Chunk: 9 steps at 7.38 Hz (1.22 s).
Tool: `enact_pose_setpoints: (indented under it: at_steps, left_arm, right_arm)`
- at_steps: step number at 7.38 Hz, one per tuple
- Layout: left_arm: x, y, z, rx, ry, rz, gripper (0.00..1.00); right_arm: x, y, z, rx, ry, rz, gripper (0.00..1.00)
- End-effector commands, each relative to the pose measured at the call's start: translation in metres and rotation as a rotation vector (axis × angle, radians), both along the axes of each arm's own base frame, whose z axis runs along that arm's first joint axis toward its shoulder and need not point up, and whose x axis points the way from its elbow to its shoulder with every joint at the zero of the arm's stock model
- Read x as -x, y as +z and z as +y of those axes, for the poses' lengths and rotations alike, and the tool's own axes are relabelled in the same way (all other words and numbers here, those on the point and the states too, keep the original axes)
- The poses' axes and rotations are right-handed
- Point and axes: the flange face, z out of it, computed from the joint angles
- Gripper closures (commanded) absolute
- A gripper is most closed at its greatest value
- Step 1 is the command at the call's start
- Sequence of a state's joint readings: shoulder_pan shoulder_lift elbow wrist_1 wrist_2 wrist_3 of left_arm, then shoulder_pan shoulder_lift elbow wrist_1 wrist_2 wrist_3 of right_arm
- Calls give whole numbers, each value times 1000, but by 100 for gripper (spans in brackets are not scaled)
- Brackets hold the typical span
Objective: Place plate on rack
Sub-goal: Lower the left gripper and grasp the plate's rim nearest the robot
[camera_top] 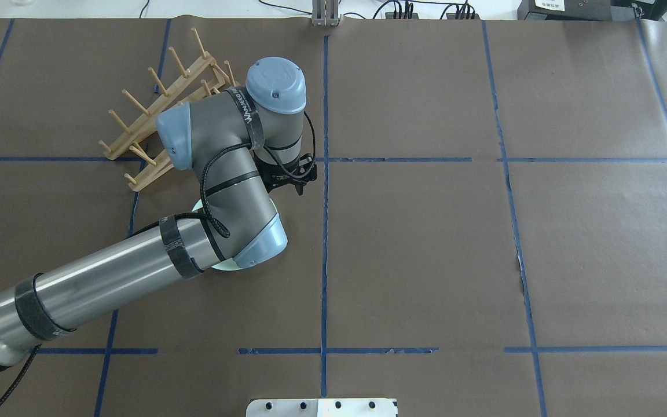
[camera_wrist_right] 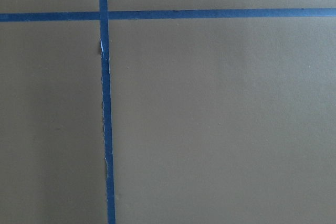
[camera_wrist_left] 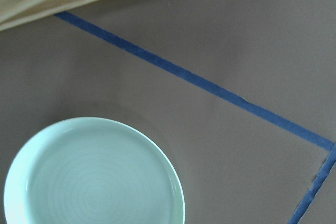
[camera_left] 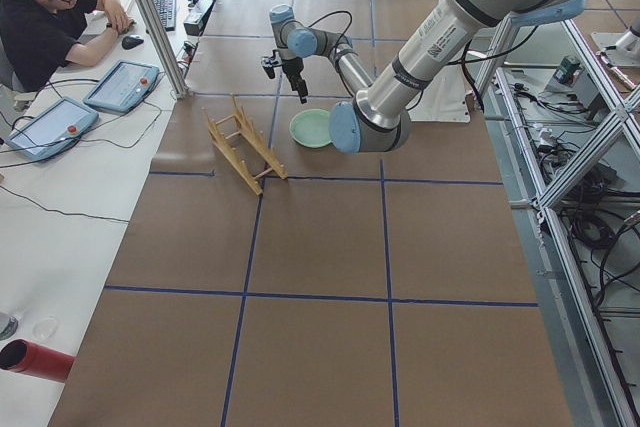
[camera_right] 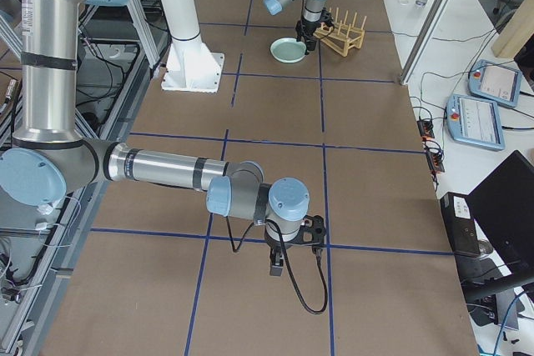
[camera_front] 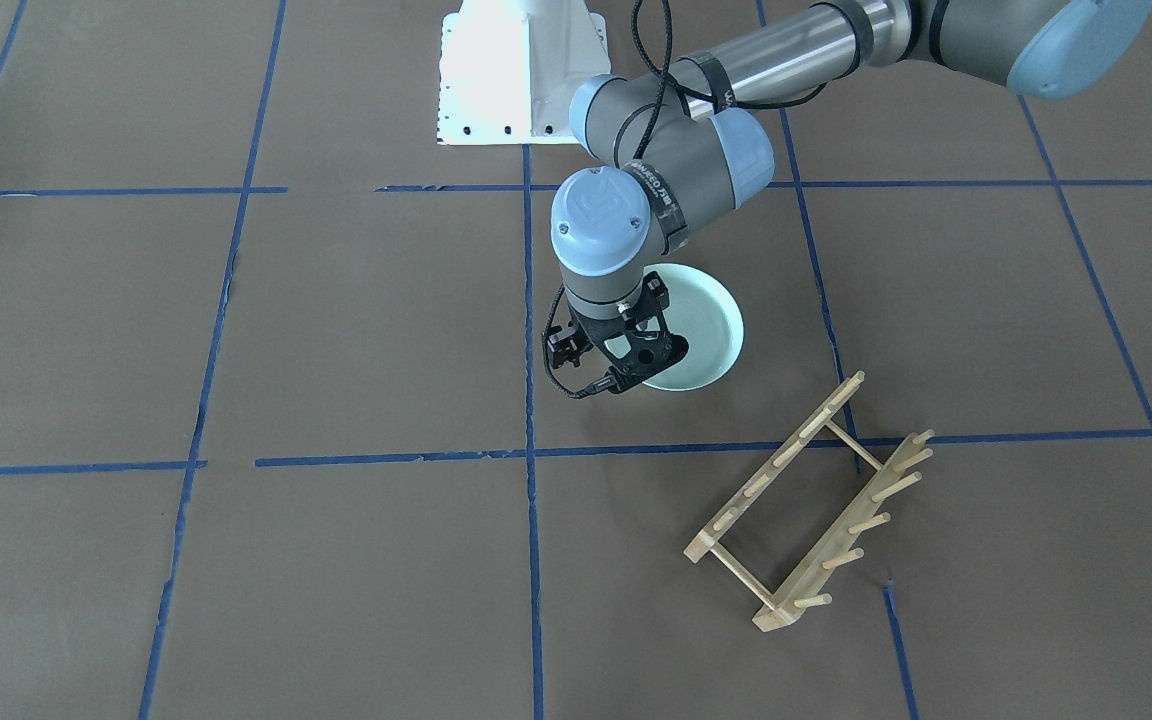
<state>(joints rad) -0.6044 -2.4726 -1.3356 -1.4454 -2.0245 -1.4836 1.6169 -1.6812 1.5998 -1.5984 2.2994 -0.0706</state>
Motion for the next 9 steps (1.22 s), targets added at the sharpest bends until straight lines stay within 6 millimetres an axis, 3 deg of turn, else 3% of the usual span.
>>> enact_pose_setpoints:
  at_steps: [1, 2, 6, 8, 9]
  left_arm:
    - [-13, 20, 10, -50, 5, 3, 25]
    - [-11, 19, 9, -51, 4, 4, 46]
    - [-13, 26, 11, -48, 9, 1, 49]
    - [-11, 25, 11, -49, 6, 3, 86]
    - [-9, 23, 9, -48, 3, 8, 96]
  right_arm:
    - [0, 0, 0, 0, 0, 0, 0]
    - [-1, 0, 0, 0, 1, 0, 0]
    - [0, 0, 0, 0, 0, 0, 0]
    - [0, 0, 0, 0, 0, 0, 0]
    - [0, 0, 0, 0, 0, 0, 0]
